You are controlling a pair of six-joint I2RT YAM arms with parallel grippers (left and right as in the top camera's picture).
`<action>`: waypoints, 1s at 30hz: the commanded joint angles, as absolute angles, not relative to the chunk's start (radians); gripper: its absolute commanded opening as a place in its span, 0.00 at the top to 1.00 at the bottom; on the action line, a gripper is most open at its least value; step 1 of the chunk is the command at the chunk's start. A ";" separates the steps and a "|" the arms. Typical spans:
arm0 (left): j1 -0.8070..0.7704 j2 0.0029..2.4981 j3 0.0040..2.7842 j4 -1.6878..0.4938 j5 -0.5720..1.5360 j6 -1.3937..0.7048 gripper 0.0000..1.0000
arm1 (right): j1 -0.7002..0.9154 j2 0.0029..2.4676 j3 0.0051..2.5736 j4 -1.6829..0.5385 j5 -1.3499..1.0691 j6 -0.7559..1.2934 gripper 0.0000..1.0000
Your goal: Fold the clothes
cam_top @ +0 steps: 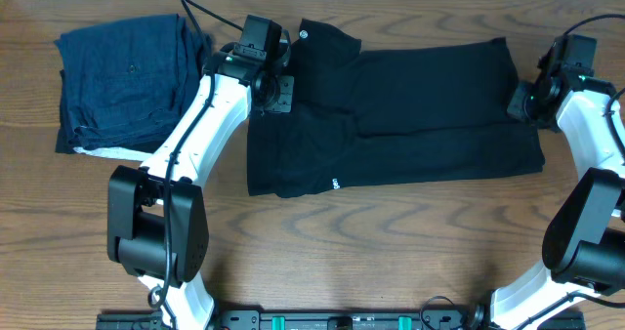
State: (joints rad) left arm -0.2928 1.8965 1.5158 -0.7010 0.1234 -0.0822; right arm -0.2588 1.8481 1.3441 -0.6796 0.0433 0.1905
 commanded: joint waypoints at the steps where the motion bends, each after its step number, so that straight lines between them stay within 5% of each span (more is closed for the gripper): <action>1: -0.293 1.920 1.510 -0.697 0.111 -0.088 0.83 | -0.276 1.848 1.344 -0.688 0.062 0.172 0.99; 5: -0.293 1.950 1.510 -0.652 0.111 -0.088 0.83 | -0.282 1.904 1.336 -0.635 0.024 0.115 0.99; 8: -0.293 1.988 1.510 -0.578 0.111 -0.075 0.94 | -0.282 1.941 1.336 -0.583 0.007 0.109 0.99; 30: -0.286 2.176 1.509 -0.506 0.111 -0.004 0.94 | -0.296 2.073 1.308 -0.515 0.091 0.103 0.99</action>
